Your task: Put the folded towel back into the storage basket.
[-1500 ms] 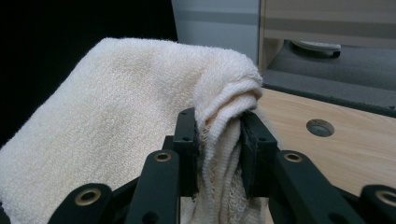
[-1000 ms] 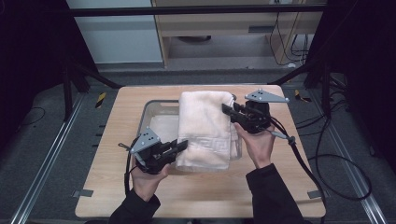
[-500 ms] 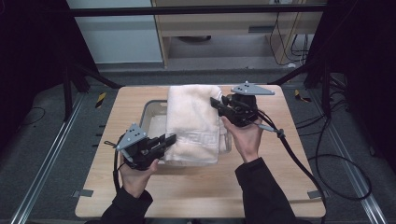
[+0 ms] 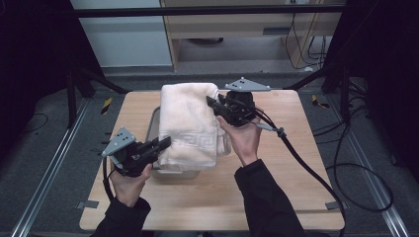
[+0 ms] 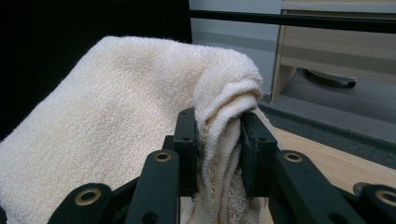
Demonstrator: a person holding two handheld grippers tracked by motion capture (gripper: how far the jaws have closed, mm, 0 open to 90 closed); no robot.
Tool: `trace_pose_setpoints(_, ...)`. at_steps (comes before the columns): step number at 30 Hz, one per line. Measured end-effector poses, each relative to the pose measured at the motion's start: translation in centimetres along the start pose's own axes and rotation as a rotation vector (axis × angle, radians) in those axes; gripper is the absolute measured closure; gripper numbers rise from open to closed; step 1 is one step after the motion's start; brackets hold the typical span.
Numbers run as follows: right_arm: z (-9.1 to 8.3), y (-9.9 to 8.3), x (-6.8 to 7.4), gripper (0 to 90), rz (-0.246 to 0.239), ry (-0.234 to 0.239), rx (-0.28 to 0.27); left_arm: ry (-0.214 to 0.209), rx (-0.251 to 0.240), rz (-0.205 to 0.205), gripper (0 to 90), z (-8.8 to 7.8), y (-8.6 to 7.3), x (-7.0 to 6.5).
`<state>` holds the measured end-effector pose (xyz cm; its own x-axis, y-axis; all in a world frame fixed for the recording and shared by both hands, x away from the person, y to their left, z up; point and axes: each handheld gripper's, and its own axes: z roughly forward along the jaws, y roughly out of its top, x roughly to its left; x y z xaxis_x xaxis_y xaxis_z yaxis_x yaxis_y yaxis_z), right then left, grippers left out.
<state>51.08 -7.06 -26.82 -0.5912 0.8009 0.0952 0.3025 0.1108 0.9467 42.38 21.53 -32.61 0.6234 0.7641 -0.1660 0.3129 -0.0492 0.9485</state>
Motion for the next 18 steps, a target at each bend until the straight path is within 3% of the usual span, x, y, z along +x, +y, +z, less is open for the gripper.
trace_pose_setpoints(18,3.7,0.6,1.5,71.3,0.002,0.019,-0.002,0.056,-0.012,-0.033,79.5,-0.9,0.1,3.0)
